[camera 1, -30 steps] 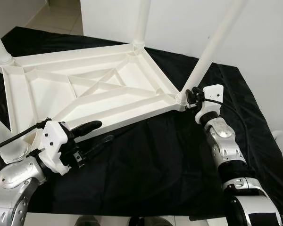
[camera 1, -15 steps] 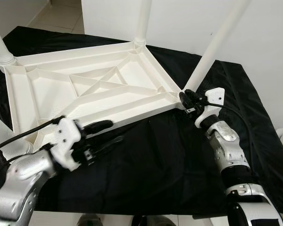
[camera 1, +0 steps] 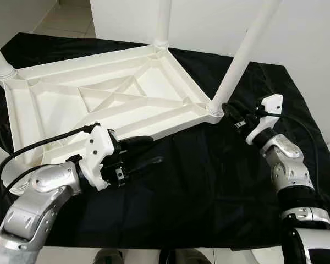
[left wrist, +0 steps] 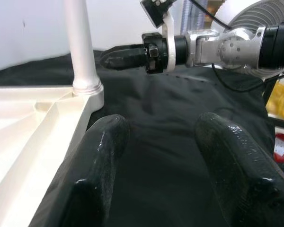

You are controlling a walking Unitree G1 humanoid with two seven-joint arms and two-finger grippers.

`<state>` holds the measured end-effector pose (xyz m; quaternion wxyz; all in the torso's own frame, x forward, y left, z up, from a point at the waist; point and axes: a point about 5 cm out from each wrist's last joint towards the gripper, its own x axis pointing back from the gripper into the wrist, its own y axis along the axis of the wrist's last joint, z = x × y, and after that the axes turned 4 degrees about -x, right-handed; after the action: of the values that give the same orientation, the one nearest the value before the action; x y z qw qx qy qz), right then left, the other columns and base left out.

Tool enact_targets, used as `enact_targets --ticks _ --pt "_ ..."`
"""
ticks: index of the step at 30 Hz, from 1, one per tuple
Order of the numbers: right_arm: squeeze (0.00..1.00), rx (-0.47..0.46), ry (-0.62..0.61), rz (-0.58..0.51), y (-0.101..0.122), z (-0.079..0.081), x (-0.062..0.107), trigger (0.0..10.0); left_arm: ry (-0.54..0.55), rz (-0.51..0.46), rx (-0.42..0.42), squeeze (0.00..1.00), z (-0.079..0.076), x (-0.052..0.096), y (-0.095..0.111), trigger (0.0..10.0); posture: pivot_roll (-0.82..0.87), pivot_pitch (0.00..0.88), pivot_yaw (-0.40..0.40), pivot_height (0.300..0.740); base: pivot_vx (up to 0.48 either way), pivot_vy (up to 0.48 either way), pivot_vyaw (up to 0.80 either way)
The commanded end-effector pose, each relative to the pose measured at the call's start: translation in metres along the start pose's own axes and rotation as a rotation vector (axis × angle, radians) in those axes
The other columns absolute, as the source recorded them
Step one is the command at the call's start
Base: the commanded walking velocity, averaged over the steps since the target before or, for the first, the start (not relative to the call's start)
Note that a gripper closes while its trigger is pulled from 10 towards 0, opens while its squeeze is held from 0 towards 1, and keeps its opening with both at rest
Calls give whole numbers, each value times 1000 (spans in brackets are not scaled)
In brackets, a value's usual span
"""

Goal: Building children table

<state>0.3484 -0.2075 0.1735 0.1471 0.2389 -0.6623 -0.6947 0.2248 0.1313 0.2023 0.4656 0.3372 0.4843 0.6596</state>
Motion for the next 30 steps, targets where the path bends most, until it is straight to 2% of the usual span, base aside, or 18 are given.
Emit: enact_targets --ticks 1,7,9,11,15,20,24,30 --pt "0 -24 35 -2 4 -2 -3 10000 -235 -7 7 0 -16 -1 4 10000 114 127 -55 740 0 0 0" --pt "0 -51 107 -1 4 7 -10 10000 -252 -4 7 0 -18 1 6 10000 121 133 -54 740 0 0 0" --pt "0 -57 156 8 5 12 -17 10000 -260 3 8 0 -19 1 6 10000 136 139 -55 740 0 0 0" --pt "0 -57 156 8 5 12 -17 10000 -260 3 8 0 -19 1 6 10000 136 139 -55 740 0 0 0" --pt "0 -17 158 32 9 9 -28 10000 -256 5 2 0 -18 1 6 10000 145 153 -59 740 0 0 0" --pt "0 22 89 26 18 -5 -31 10000 -256 6 6 0 -18 0 7 10000 139 173 -59 740 0 0 0" --pt "0 67 -91 -5 34 -26 -33 10000 -257 0 10 0 -15 -2 5 10000 126 194 -63 740 0 0 0" --pt "0 73 -162 -34 37 -34 -29 10000 -272 -12 15 0 -19 -4 7 10000 120 196 -58 740 0 0 0"
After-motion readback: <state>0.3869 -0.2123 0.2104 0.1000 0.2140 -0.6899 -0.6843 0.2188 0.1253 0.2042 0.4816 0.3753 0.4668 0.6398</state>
